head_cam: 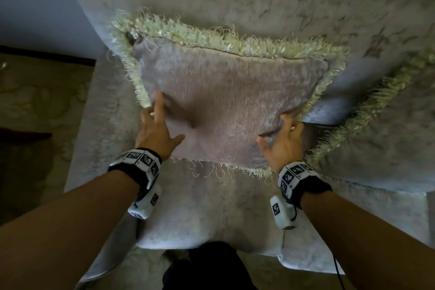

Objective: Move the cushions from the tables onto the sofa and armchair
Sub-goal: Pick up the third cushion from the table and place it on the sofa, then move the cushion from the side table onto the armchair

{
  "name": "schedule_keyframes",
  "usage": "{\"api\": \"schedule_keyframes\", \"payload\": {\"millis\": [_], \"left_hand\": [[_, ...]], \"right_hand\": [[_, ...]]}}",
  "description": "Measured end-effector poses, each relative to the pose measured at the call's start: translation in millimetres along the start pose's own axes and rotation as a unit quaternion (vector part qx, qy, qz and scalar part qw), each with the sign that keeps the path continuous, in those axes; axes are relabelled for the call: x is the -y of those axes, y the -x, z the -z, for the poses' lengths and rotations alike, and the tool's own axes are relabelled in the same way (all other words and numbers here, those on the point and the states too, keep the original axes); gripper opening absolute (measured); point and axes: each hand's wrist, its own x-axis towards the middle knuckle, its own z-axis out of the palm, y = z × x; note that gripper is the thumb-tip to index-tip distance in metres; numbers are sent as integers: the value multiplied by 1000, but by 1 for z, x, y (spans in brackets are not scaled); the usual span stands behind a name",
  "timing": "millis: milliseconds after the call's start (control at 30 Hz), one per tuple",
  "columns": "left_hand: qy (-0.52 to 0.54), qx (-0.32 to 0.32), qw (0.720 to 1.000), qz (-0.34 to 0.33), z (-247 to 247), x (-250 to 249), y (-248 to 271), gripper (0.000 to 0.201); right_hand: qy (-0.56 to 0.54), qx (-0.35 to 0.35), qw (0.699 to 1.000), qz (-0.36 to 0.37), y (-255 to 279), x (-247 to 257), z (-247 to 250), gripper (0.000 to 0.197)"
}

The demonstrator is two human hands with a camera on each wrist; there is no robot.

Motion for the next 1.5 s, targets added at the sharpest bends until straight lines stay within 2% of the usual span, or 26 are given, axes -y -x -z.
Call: {"api": "schedule_keyframes", "payload": {"millis": [100,167,267,400,633,733,833,1000,1133,1233,1400,1500], "left_hand": [[-33,22,999,-25,29,16,19,84],[-61,51,996,-32,50,22,33,71],[-83,50,995,-39,96,50,75,64],[-86,7,996,-28,160,108,148,61],[-86,-50,992,83,257,247,333,62],[-56,-100,985,132,286,310,425,62],[-26,-150,967,203,296,367,509,61],[2,-172,940,296,294,443,610,60],[26,-187,924,332,293,484,645,60],[35,-182,920,345,301,515,644,58],[35,-158,923,349,332,573,610,59],[29,-135,930,341,362,604,577,59]], "right_hand": [[101,36,994,35,12,27,13,57],[144,93,983,72,17,52,19,49],[173,169,958,152,41,114,24,48],[207,203,914,284,101,210,26,45],[233,211,819,479,275,373,7,48],[244,219,771,546,363,433,-16,48],[253,229,716,609,449,484,-44,49],[286,252,613,692,576,541,-89,52],[313,270,542,732,638,580,-122,53],[327,275,510,747,662,613,-149,51],[333,290,503,743,663,678,-195,50],[339,297,521,725,645,718,-213,51]]}}
